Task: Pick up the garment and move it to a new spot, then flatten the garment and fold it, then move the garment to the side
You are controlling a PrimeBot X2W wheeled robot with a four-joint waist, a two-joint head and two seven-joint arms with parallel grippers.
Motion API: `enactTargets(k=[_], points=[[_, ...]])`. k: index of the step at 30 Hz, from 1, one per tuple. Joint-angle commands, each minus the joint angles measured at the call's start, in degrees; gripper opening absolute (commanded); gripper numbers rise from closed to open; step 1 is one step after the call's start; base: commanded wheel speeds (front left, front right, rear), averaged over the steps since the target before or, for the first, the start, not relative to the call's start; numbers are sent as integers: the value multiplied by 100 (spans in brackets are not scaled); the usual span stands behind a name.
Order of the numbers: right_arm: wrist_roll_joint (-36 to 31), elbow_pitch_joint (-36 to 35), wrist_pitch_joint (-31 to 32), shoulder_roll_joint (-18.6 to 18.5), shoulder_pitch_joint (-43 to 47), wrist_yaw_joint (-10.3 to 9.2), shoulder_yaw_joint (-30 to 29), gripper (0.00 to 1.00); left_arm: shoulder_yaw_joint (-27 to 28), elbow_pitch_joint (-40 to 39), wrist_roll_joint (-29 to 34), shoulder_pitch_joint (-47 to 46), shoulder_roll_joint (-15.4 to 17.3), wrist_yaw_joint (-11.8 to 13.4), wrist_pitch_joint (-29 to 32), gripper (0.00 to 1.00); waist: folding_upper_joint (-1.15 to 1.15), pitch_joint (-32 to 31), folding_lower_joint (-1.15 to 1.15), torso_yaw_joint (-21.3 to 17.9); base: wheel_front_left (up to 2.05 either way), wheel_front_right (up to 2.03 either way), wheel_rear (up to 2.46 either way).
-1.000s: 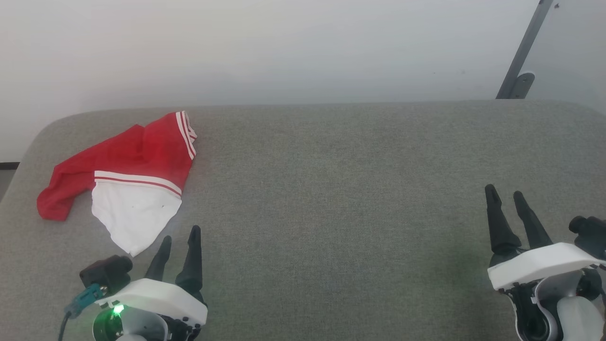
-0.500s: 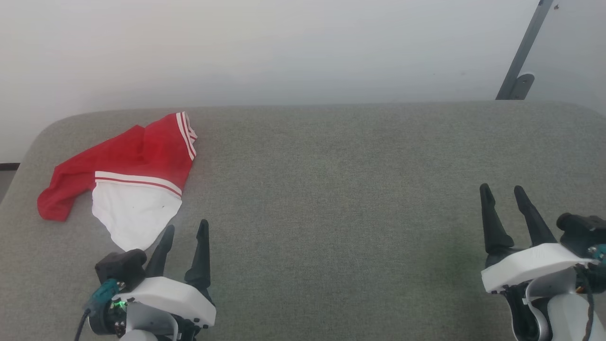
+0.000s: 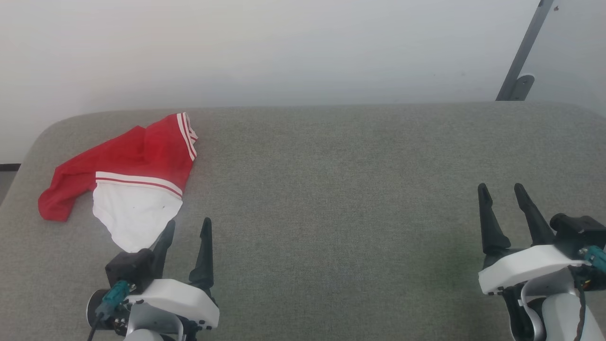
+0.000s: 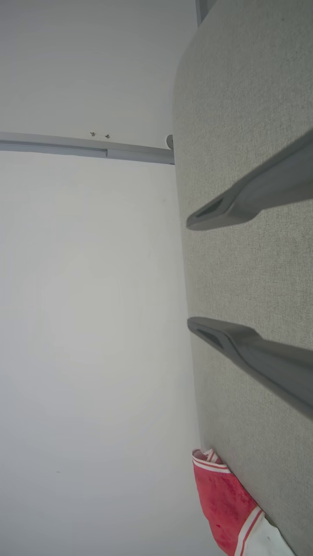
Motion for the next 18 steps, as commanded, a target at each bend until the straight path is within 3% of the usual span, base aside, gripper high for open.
enactTargets(k=[1,18], points=[[-110,-16,-73,19,-91,15,-5,100,22,-24,98,-38,-7,-17,-58,100,0,0,0,0,0,0,0],[-529,165,-299,172,-3,15,-312,100,568,288,753,33,-317,-549,-283,100,0,1,0,46,0,0,0]])
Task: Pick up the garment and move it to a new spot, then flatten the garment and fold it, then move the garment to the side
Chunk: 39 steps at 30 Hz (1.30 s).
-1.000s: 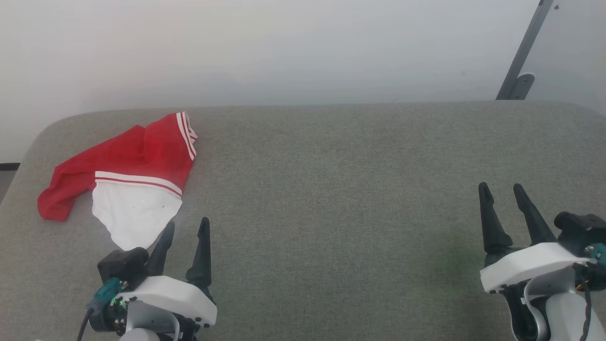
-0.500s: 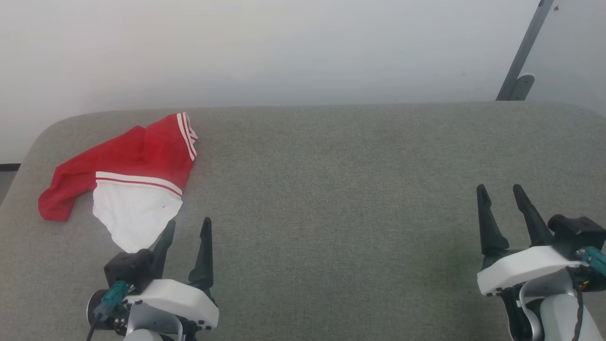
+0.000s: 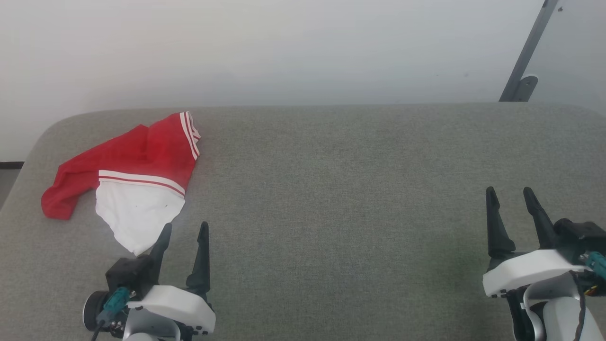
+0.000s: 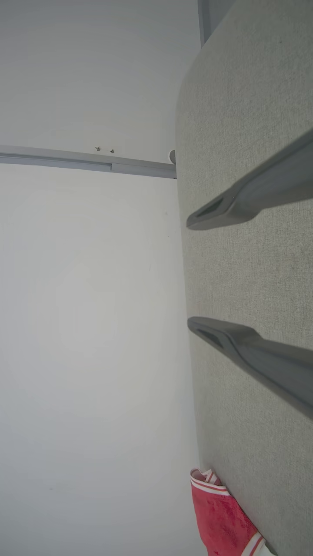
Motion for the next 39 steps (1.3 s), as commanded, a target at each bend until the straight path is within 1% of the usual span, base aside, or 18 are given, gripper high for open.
enactTargets(k=[1,8,13,17,23,24,26,34,39], points=[[-127,-9,-65,21,-9,14,-20,100,40,-3,163,-8,-7,-42,-55,100,0,-2,0,3,0,0,0],[-436,-11,-140,47,-40,15,-39,100,160,39,549,-30,-112,-179,-125,100,0,9,0,25,0,0,0],[-570,-9,-197,70,-53,15,-23,100,248,170,772,-112,-178,-225,-179,100,0,16,0,191,0,0,0],[-693,23,-232,83,-84,15,17,100,331,289,989,-156,-214,-207,-229,100,0,24,0,485,0,0,0],[-900,128,-299,97,-158,11,300,100,513,369,1254,-149,-246,-154,-289,100,0,76,0,1114,0,0,0],[-900,128,-299,97,-158,11,300,100,513,369,1254,-149,-246,-154,-289,100,0,76,0,1114,0,0,0],[-968,169,-315,99,-195,10,408,100,555,384,1372,-131,-256,-122,-311,100,0,87,0,1338,0,0,0],[-850,336,-310,112,-251,10,744,100,652,314,1302,3,-340,-73,-304,100,0,80,0,2099,0,0,0],[-786,415,-310,128,-252,10,951,100,739,278,1220,88,-381,-72,-303,100,0,31,0,2402,0,0,0]])
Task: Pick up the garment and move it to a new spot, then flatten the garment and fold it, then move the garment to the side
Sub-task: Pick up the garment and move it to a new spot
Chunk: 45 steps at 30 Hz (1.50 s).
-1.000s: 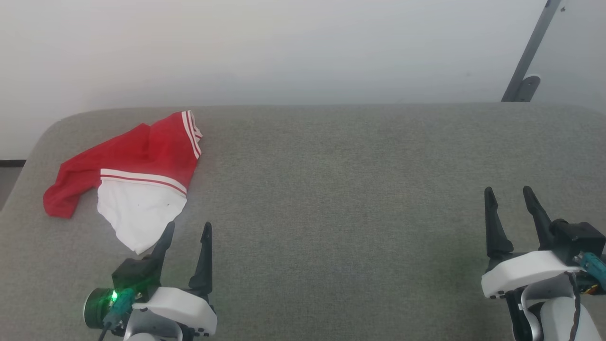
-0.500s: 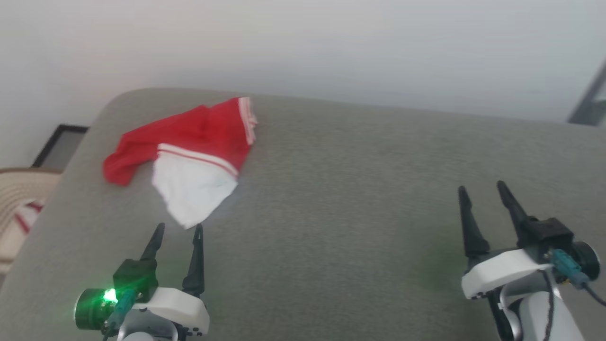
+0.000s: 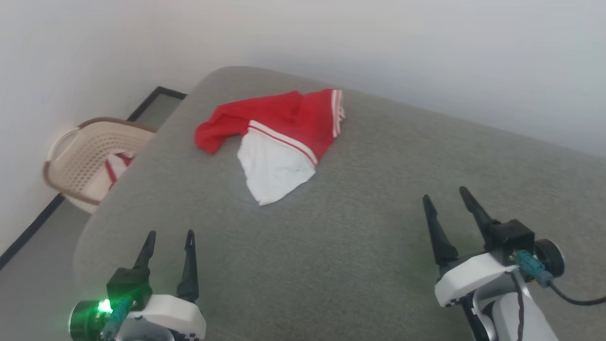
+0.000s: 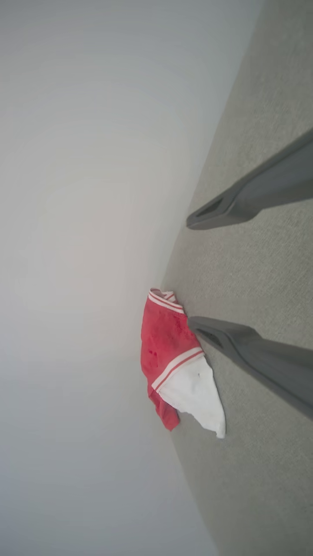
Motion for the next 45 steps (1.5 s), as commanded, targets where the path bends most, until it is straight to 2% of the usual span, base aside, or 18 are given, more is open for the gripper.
enactTargets(k=[1,9,15,19,23,27,29,30,35,40,45], points=[[25,14,-19,6,-27,3,16,100,13,-26,-52,63,-15,14,-24,100,0,-35,0,127,0,0,0],[70,-19,-19,36,-115,3,169,100,114,-113,-134,135,-42,-39,-24,100,0,19,0,88,0,0,0],[25,-101,-19,24,-248,2,180,100,-78,58,-55,-556,36,-310,-23,100,0,334,0,-382,0,0,0],[-10,-172,-19,-38,-378,2,105,100,-397,619,-1,-1538,277,-489,-22,100,0,718,0,-839,0,0,0],[-24,-248,-19,-70,-525,2,84,100,-699,1411,-429,-2681,550,-547,-21,100,0,1148,0,-1318,0,0,0],[-2,-274,-19,-67,-687,2,82,100,-1440,2323,-946,-3753,1156,-549,-6,100,0,1486,0,-1781,0,0,0],[16,-295,-19,-53,-762,2,71,100,-1684,2755,-1220,-4232,1386,-551,58,100,0,1634,0,-1966,0,0,0],[16,-295,-19,-53,-762,2,71,100,-1684,2755,-1220,-4232,1386,-551,58,100,0,1634,0,-1966,0,0,0],[49,-351,-19,-12,-984,2,122,100,-2160,3568,-2090,-5139,1895,-552,734,100,0,1996,0,-2391,0,0,0],[61,-407,-19,26,-1170,2,145,100,-2685,3978,-2957,-5738,2330,-553,2078,100,0,2340,0,-2665,0,0,0],[54,-468,-19,47,-1303,2,151,100,-3236,4107,-3526,-5972,2628,-553,3332,100,0,2595,0,-2792,0,0,0]])
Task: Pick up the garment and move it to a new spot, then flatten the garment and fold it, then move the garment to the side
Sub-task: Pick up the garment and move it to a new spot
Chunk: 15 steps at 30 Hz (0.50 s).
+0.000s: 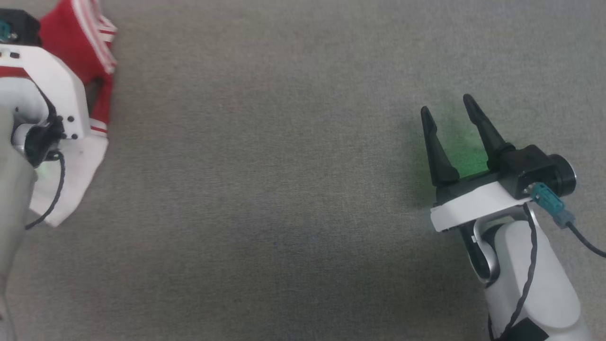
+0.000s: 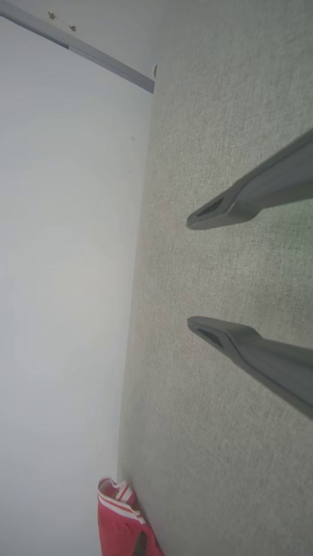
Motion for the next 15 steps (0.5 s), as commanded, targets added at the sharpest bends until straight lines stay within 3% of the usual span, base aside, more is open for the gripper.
enactTargets(k=[1,6,9,10,11,12,13,15], points=[[25,-44,-19,23,-92,1,-2,100,-118,40,-109,-77,88,-3,245,100,0,214,0,-152,0,0,0],[-3,-141,-19,43,-216,1,13,100,-642,219,-487,114,240,9,1160,100,0,439,0,-208,0,0,0],[-18,-157,-19,51,-246,1,41,100,-818,209,-612,215,255,9,1192,100,0,458,0,-210,0,0,0],[-17,-164,-19,52,-261,1,50,100,-855,196,-635,212,294,9,1075,85,0,443,0,-206,0,0,0],[-12,-166,-19,53,-267,1,57,100,-881,176,-651,188,327,9,965,40,0,417,0,-198,0,0,0],[-10,-159,-19,52,-262,1,53,100,-896,140,-691,151,336,9,839,13,0,371,0,-182,0,0,0],[-8,-148,-19,53,-249,1,61,100,-899,121,-704,84,366,8,670,0,0,321,0,-170,0,0,0],[-7,-111,-19,52,-207,1,62,100,-946,95,-675,-72,417,1,371,0,0,178,0,-143,0,0,0]])
